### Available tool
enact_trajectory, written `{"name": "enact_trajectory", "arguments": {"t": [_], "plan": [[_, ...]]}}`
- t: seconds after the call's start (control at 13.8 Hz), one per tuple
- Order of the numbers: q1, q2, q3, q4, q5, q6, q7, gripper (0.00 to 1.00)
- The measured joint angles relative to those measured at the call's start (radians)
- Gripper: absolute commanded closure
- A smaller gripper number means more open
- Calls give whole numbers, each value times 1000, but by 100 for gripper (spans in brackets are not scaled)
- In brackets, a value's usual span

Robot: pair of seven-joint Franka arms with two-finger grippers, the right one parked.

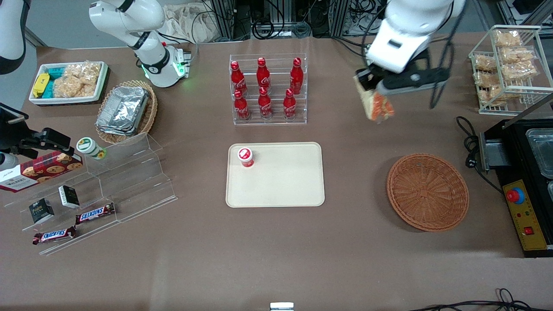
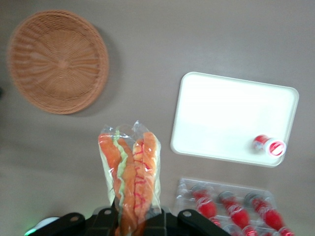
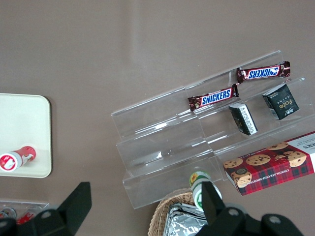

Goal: Place sandwich from basket to tray
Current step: 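Carry the sandwich over the cream tray and lower it down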

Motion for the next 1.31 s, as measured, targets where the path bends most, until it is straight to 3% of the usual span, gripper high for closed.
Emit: {"name": "enact_trajectory", "arguments": {"t": [0.22,0.58,1.09,1.16,1.24,1.31], "plan": [[-24,160,-50,-34,49,165,-78,96],[-89,452,-52,-48,157,431,-157,96],[-113,682,-51,-45,278,591,-192,95],[-115,701,-51,-44,302,608,-207,84],[-115,717,-51,-43,329,616,-224,61],[-115,729,-51,-40,351,620,-243,16]]}}
